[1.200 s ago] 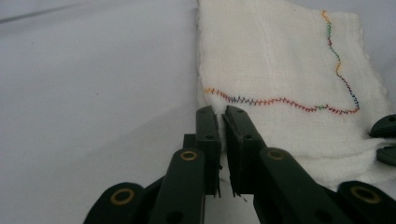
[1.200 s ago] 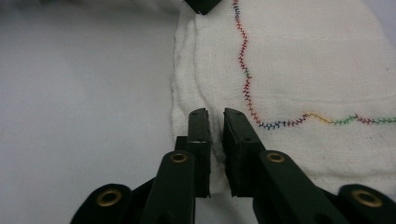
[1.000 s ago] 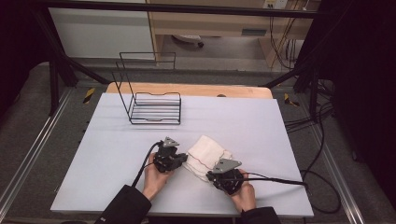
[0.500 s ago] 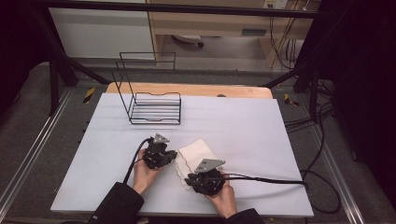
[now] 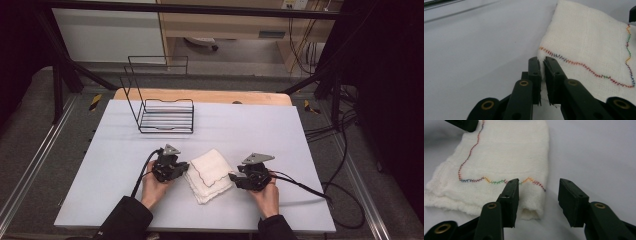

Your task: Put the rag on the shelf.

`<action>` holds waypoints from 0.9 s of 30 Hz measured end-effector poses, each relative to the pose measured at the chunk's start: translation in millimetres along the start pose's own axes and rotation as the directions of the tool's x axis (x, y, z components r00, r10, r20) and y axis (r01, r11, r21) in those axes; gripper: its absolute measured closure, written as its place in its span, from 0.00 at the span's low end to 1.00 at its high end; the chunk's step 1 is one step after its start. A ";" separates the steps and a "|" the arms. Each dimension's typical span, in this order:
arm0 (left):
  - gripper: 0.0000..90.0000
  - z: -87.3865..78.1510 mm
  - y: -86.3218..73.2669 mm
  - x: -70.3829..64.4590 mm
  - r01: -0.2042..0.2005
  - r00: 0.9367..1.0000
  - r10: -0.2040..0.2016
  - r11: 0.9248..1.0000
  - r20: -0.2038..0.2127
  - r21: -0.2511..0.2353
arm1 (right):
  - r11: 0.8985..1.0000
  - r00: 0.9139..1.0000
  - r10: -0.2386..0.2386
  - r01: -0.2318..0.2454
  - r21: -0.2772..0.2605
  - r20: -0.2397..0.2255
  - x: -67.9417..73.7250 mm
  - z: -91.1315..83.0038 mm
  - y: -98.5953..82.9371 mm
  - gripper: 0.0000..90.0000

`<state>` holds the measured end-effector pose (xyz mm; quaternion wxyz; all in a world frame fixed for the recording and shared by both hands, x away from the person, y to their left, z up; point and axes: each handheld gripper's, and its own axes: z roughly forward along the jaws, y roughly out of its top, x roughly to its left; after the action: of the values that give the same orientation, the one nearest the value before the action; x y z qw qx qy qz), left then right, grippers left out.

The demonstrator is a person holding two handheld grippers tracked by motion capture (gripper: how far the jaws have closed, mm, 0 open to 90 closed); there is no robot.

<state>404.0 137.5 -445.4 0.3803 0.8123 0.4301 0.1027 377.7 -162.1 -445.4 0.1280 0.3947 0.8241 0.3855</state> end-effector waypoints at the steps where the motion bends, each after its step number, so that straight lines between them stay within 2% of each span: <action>1: 0.92 0.0 -0.2 -0.3 0.001 1.000 -0.001 1.000 0.000 0.002 | 1.000 1.000 0.005 -0.004 0.007 -0.022 1.0 2.0 0.0 0.62; 4: 0.92 -0.4 -0.1 -0.2 0.004 1.000 -0.004 1.000 0.001 0.001 | 1.000 0.999 0.015 -0.014 0.020 -0.044 4.1 7.2 -0.7 0.72; 6: 0.93 -0.8 0.6 0.8 0.010 1.000 -0.010 1.000 0.006 0.000 | 0.999 0.997 0.039 -0.037 0.026 -0.063 5.4 6.1 -0.2 0.86; 8: 0.93 -1.7 1.8 2.0 0.015 1.000 -0.015 1.000 0.010 -0.006 | 0.998 0.996 0.051 -0.049 0.031 -0.074 6.9 4.8 0.2 0.92; 11: 0.93 -2.5 3.9 4.1 0.013 1.000 -0.013 1.000 0.003 -0.019 | 0.996 0.990 0.083 -0.079 0.039 -0.110 9.4 0.5 0.0 0.93; 14: 0.93 -0.2 5.3 6.3 0.023 1.000 -0.023 1.000 0.004 -0.020 | 0.991 0.979 0.130 -0.128 0.027 -0.159 18.3 -5.3 -4.1 0.93; 16: 0.93 2.0 4.9 6.1 0.020 1.000 -0.020 1.000 0.001 -0.016 | 0.993 0.982 0.121 -0.117 0.031 -0.143 24.7 -7.0 -8.0 0.92; 18: 0.92 2.3 4.3 5.1 0.013 1.000 -0.013 1.000 -0.003 -0.012 | 0.995 0.987 0.098 -0.094 0.033 -0.124 27.8 -6.8 -10.0 0.86; 20: 0.88 0.4 4.5 5.2 0.020 1.000 -0.021 1.000 -0.010 -0.019 | 0.996 0.988 0.089 -0.086 0.029 -0.130 27.0 -7.6 -9.4 0.80; 21: 0.76 -1.5 4.8 5.8 0.024 1.000 -0.024 0.999 -0.009 -0.025 | 0.998 0.990 0.059 -0.060 -0.008 -0.129 24.9 -10.6 -6.8 0.66; 22: 0.69 -3.8 5.1 6.8 0.029 1.000 -0.029 0.999 -0.012 -0.032 | 0.998 0.991 0.048 -0.052 -0.031 -0.122 22.8 -12.3 -4.5 0.66; 23: 0.69 -6.0 5.1 7.5 0.034 0.999 -0.034 0.999 -0.015 -0.036 | 0.998 0.991 0.048 -0.052 -0.031 -0.122 22.8 -12.3 -4.5 0.62; 24: 0.65 -9.5 4.8 8.7 0.037 0.999 -0.038 0.998 -0.023 -0.046 | 0.998 0.992 0.042 -0.047 -0.045 -0.119 20.3 -13.5 -2.2 0.56; 25: 0.62 -12.1 4.0 9.6 0.035 0.999 -0.037 0.998 -0.029 -0.050 | 0.996 0.993 0.038 -0.047 -0.079 -0.108 16.2 -14.5 2.3 0.49; 26: 0.54 -13.6 3.1 10.6 0.043 0.998 -0.045 0.998 -0.032 -0.053 | 0.992 0.994 0.046 -0.058 -0.112 -0.103 8.9 -13.3 10.1 0.43; 27: 0.54 -14.5 1.7 11.9 0.055 0.998 -0.057 0.997 -0.026 -0.061 | 0.992 0.994 0.046 -0.058 -0.112 -0.103 8.9 -13.3 10.1 0.43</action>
<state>405.2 153.9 -436.1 0.4012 0.7867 0.4546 0.1159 370.6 -158.6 -428.2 0.0990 0.3883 0.7955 0.4546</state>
